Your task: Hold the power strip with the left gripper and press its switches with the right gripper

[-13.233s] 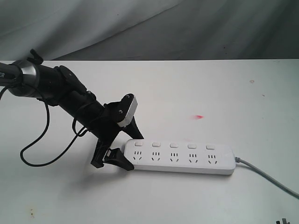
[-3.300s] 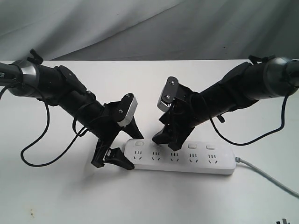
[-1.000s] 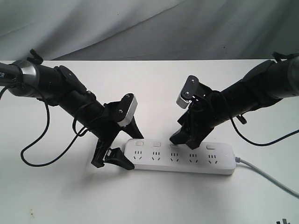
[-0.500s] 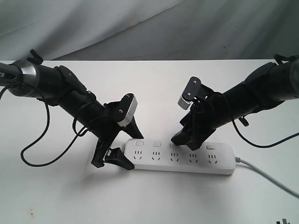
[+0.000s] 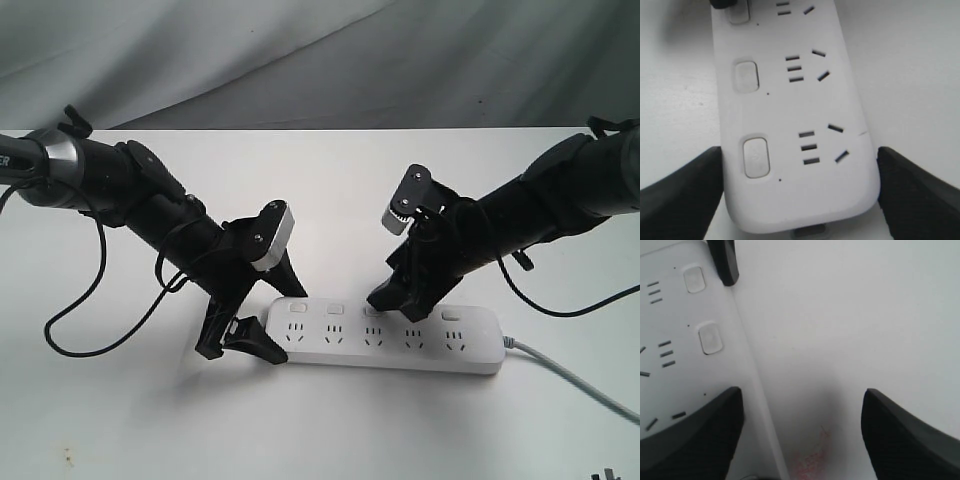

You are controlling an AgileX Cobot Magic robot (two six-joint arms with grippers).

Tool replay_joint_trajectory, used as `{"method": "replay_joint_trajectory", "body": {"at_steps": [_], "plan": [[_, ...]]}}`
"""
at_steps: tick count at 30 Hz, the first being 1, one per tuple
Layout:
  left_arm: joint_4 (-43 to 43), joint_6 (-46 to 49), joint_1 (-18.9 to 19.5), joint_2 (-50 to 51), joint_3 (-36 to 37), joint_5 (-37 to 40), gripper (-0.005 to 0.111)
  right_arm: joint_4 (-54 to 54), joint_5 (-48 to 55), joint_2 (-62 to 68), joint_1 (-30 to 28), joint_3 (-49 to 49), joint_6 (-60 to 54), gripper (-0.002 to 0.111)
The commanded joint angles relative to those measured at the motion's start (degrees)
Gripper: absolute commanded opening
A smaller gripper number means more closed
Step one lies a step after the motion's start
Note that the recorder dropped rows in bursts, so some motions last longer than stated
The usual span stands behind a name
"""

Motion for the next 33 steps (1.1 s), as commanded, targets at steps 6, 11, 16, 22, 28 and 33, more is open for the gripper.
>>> {"method": "replay_joint_trajectory", "body": {"at_steps": [6,11,16,22,28,33], "plan": [[-0.37,0.44,-0.15,0.04,-0.19,-0.65,0.0,-2.05,-1.99,3.47,2.08,0.93,0.33,0.062],[-0.37,0.44,-0.15,0.04,-0.19,-0.65,0.0,-1.75,-1.7,2.62,1.93,0.93,0.6,0.062],[-0.37,0.44,-0.15,0.04,-0.19,-0.65,0.0,4.08,0.88,-2.5,1.81,0.8,-2.34,0.062],[-0.37,0.44,-0.15,0.04,-0.19,-0.65,0.0,4.59,2.74,-8.95,-2.1,0.8,-2.73,0.062],[-0.37,0.44,-0.15,0.04,-0.19,-0.65,0.0,-3.54,0.46,-8.95,-4.1,2.26,4.22,0.062],[-0.37,0.44,-0.15,0.04,-0.19,-0.65,0.0,-2.54,-3.09,-6.75,-4.1,4.5,3.86,0.062]]}}
